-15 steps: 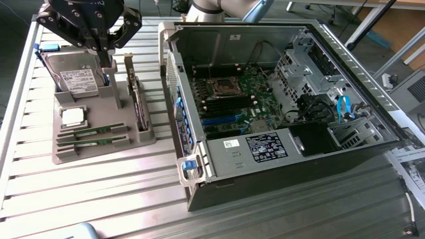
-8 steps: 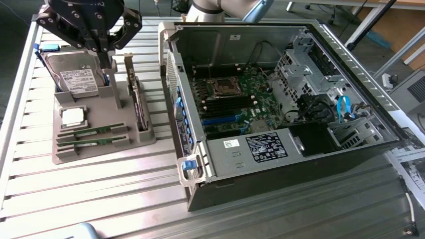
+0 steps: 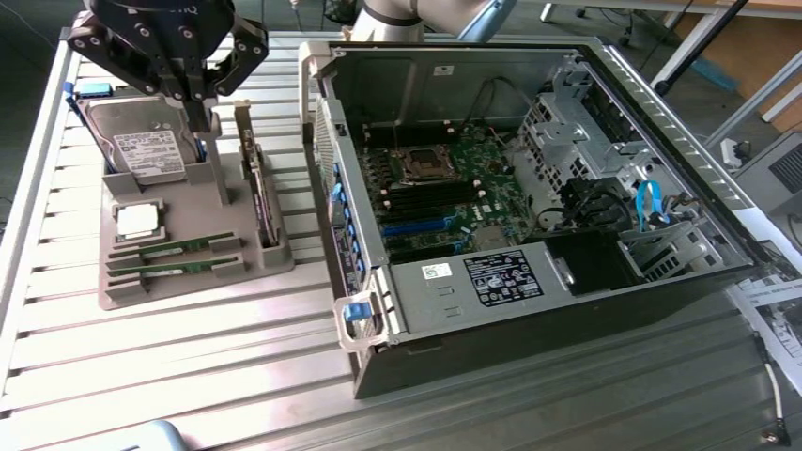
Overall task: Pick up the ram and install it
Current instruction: 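Reach for the ram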
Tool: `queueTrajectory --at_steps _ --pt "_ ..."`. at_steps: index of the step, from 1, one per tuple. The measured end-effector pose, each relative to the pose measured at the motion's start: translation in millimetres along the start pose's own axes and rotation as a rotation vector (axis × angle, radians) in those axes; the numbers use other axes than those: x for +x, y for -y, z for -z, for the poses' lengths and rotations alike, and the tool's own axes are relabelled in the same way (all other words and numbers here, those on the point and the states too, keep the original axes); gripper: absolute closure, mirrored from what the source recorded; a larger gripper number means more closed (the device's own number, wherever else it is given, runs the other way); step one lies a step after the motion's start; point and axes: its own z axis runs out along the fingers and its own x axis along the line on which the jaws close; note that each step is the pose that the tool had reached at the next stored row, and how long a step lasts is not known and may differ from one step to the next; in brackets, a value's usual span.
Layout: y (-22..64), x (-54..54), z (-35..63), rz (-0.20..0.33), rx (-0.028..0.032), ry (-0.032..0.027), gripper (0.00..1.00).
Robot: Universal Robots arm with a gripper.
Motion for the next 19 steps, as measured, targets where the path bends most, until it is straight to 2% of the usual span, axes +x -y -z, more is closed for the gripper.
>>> queueTrajectory --at_steps 19 --pt "5.6 -0.4 0.2 0.000 0.0006 0.0001 0.89"
